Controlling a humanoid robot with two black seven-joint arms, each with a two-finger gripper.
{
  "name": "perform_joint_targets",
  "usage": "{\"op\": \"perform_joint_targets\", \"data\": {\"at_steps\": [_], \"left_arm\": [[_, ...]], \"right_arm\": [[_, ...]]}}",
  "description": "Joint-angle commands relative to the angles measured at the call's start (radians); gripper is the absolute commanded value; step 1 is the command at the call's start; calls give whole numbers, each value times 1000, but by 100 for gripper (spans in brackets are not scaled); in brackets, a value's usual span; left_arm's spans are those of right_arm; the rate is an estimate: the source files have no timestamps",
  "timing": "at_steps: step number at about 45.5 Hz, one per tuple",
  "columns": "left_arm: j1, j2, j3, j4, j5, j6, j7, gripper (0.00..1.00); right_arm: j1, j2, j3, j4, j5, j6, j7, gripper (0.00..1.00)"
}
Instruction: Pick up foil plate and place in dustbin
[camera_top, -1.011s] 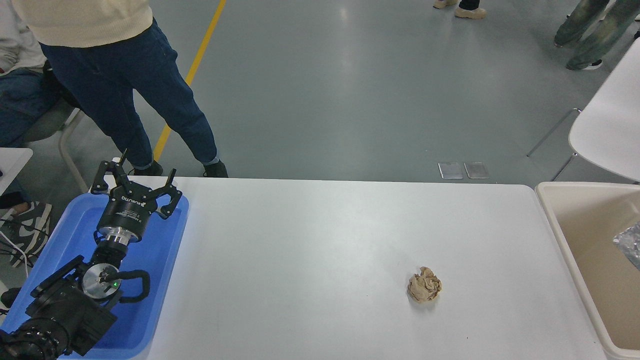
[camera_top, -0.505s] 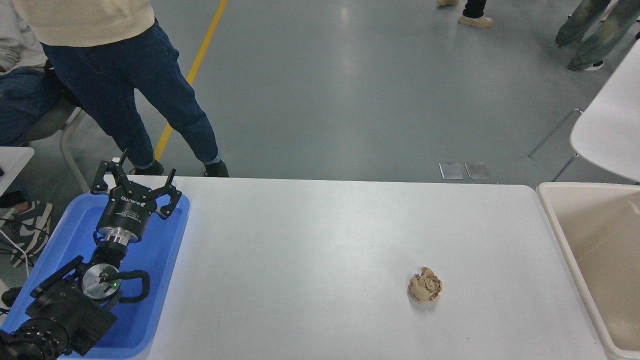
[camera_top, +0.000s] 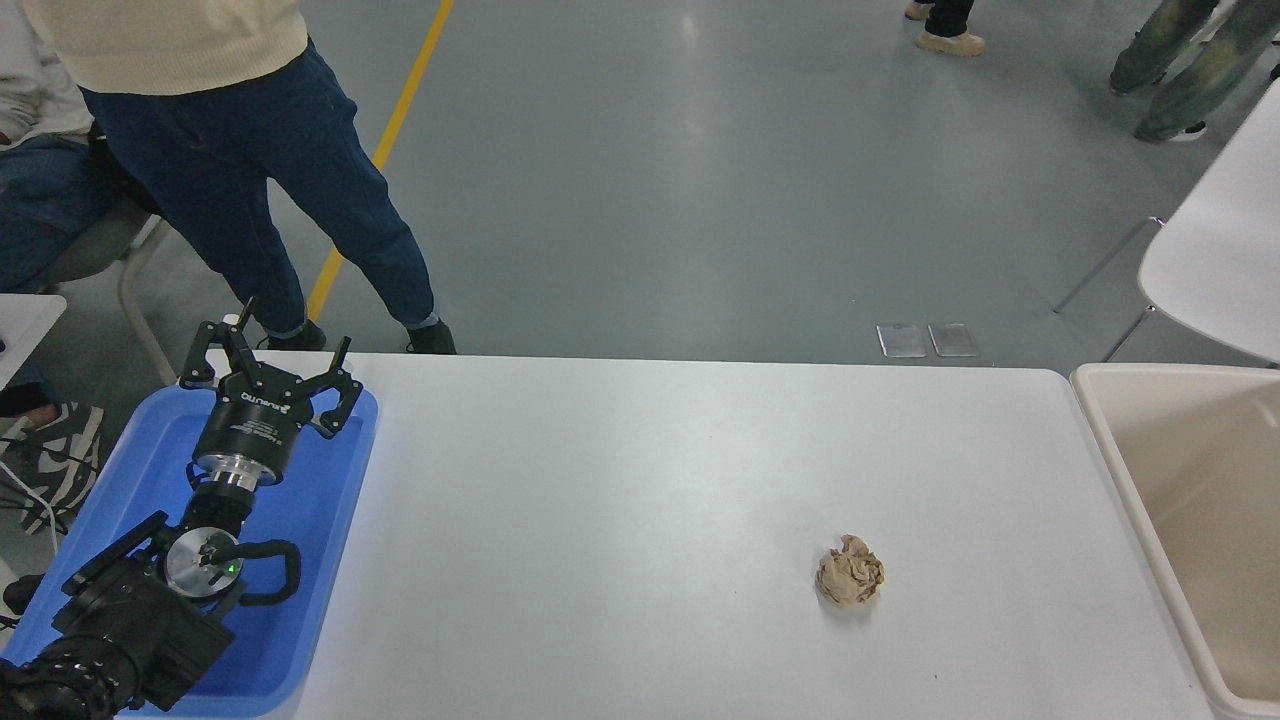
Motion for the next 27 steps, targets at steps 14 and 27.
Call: {"op": "perform_joint_targets", "data": {"at_steps": [14,27], "left_arm": [[-1,-1,0,0,0,0,2,100],[-1,-1,0,0,0,0,2,100]], "right_arm": [[658,-5,-442,399,-84,453,0,100],[935,256,-634,393,-83,858,0,100]]}}
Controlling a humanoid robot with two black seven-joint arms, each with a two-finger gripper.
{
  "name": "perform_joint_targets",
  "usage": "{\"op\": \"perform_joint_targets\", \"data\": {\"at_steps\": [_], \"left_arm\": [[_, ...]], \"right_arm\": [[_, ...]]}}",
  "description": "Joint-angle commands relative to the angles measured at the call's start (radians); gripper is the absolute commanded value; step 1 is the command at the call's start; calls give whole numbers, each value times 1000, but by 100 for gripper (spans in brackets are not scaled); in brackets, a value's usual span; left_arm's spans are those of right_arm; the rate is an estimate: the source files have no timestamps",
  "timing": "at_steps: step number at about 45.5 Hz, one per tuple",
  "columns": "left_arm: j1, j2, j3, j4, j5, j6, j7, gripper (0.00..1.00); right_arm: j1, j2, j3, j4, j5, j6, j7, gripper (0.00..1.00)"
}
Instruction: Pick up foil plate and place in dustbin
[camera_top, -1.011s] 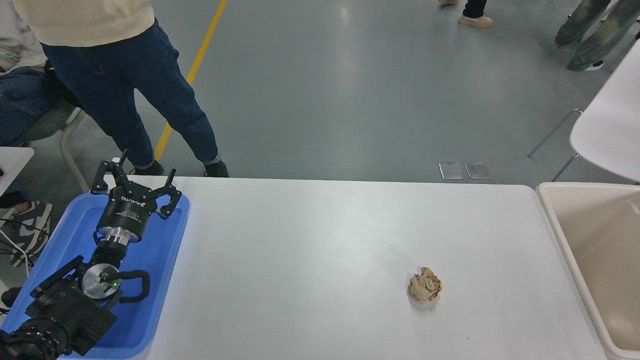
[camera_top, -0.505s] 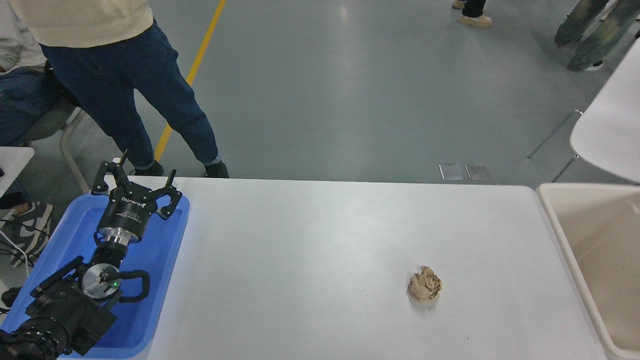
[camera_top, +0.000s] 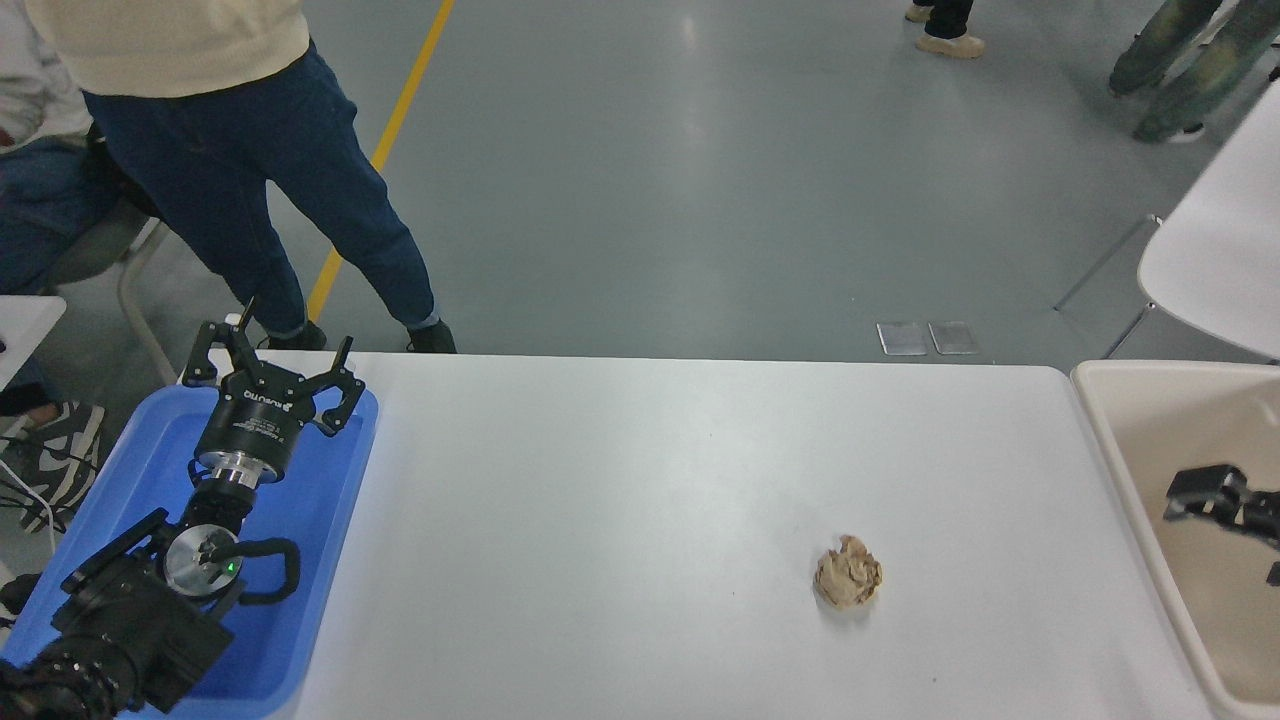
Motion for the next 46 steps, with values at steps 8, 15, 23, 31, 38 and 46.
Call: {"op": "perform_joint_targets", "data": {"at_steps": [8,15,23,31,38,46], "left_arm": [[0,0,0,0,0,0,0,100],[0,0,0,0,0,0,0,100],[0,0,0,0,0,0,0,100],[0,0,0,0,0,0,0,100],[0,0,0,0,0,0,0,100],[0,0,0,0,0,0,0,100]], "right_arm": [[337,201,-113,23,-3,362,0,100],[432,255,-83,23,9,362,-1,100],[546,314,-80,23,15,362,0,100],[579,359,-80,26,12,362,-1,100],[598,387,-80,26,11,362,-1,100],[598,431,-102,25,3,362,0,100]]}}
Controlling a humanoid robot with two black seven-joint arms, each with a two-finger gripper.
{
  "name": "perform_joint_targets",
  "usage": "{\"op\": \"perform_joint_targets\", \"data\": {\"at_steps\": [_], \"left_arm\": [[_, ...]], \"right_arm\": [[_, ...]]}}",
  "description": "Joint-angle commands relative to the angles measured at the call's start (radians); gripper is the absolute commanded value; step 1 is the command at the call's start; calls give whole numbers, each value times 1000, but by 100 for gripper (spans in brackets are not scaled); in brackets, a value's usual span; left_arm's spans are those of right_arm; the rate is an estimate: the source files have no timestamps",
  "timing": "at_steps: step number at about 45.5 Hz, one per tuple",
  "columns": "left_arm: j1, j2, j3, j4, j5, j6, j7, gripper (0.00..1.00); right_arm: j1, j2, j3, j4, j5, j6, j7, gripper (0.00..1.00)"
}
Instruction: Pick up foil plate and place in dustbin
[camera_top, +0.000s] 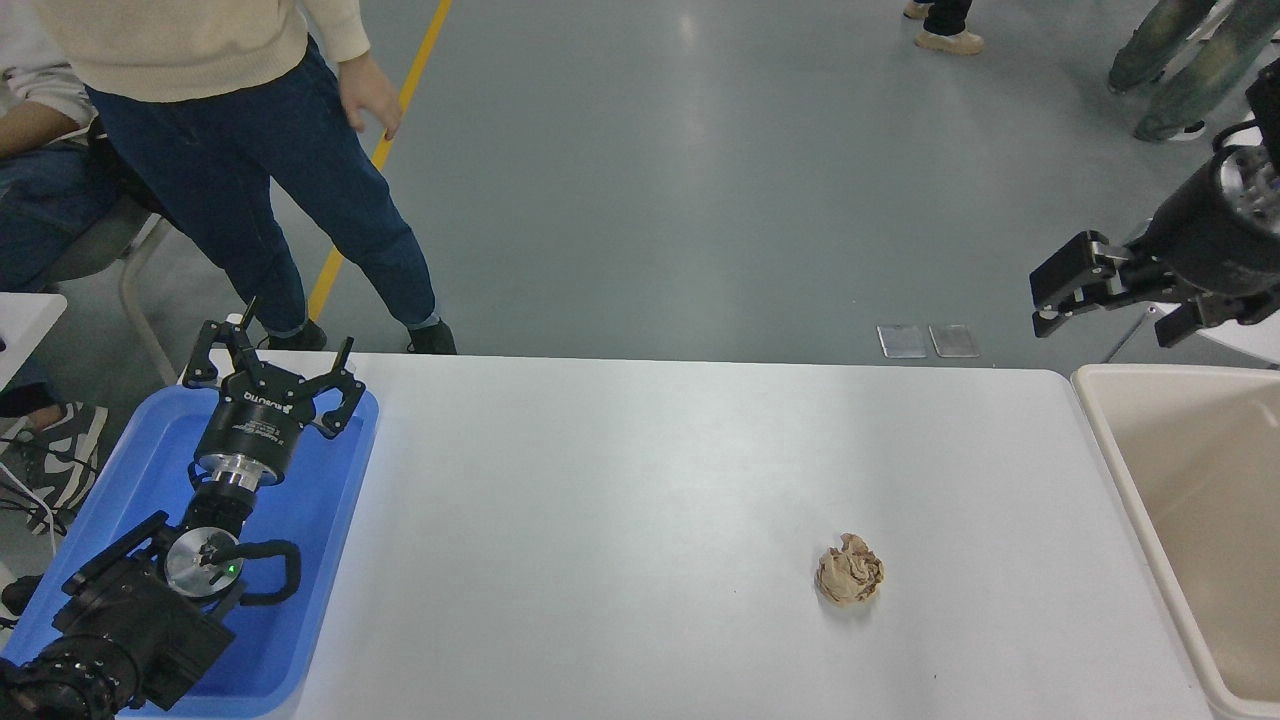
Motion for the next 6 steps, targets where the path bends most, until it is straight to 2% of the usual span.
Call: {"op": "perform_joint_targets", "data": {"at_steps": [1,6], "left_arm": [[1,0,0,0,0,0,0,100],[1,2,0,0,0,0,-2,100]], "right_arm": [[25,60,-19,-1,-9,3,1,100],[25,64,-31,-2,-8,3,1,100]]}}
